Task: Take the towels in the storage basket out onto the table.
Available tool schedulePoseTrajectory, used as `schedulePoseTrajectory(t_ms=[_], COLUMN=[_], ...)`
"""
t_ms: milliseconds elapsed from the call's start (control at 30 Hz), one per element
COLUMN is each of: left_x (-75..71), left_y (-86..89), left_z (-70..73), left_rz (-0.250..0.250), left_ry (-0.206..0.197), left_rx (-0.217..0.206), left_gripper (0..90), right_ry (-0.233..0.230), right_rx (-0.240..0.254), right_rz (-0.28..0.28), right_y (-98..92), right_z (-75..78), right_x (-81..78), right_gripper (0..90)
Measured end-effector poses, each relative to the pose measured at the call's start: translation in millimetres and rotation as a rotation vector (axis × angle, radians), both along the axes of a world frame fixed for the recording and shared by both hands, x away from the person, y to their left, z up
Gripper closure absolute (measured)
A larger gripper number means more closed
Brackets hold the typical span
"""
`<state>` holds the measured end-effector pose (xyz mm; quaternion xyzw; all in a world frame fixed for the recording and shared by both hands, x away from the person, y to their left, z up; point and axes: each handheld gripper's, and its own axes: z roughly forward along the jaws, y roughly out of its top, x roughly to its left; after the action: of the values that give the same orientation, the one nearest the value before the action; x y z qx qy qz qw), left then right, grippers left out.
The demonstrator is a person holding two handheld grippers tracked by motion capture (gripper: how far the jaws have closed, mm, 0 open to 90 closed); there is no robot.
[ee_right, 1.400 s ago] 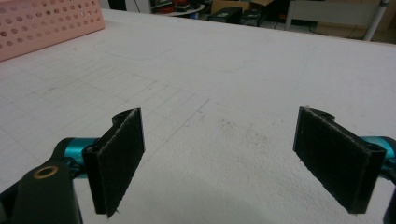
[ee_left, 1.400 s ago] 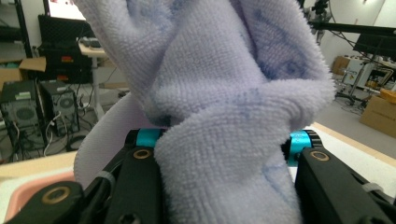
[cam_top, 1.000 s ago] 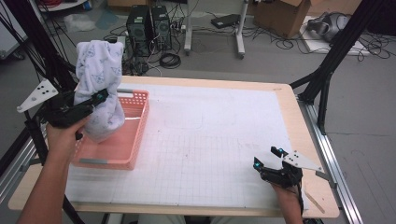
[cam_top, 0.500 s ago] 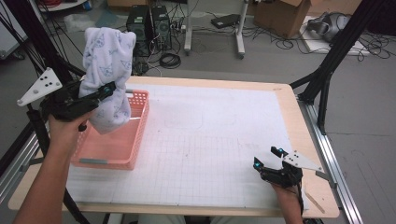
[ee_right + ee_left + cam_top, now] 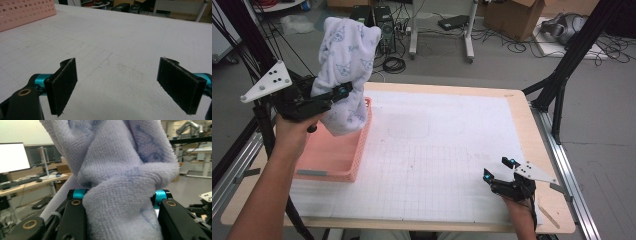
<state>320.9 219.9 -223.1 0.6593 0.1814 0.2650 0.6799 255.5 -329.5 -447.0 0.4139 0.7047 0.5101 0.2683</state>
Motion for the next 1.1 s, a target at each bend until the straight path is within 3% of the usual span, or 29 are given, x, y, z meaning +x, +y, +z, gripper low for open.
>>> schedulePoseTrajectory(t_ms=[167, 400, 767, 967, 1100], left_x=[-2.2, -0.7, 10.7, 13.8, 17.6], left_y=[-13.7, -35.8, -83.2, -113.6, -133.8], left_z=[9.2, 17.1, 6.5, 0.5, -11.3], left_rz=[-0.032, -0.085, -0.184, -0.244, -0.288], left_ry=[-0.025, -0.029, 0.009, 0.032, 0.060], left_rx=[0.012, -0.004, 0.042, 0.046, 0.040], left_gripper=[61.1, 61.0, 60.9, 60.7, 60.4], right_ry=[0.002, 0.001, -0.002, 0.000, -0.004], right_rx=[0.002, 0.003, 0.008, 0.013, 0.012], right_rz=[0.002, 0.004, 0.005, 0.004, 0.001], right_y=[0.0, 0.0, -0.8, -1.0, -1.6], right_z=[0.1, 0.0, -0.1, 0.0, -0.1], right_x=[0.1, 0.4, 0.4, 0.2, 0.6], right_gripper=[15.2, 15.2, 15.2, 15.2, 15.2])
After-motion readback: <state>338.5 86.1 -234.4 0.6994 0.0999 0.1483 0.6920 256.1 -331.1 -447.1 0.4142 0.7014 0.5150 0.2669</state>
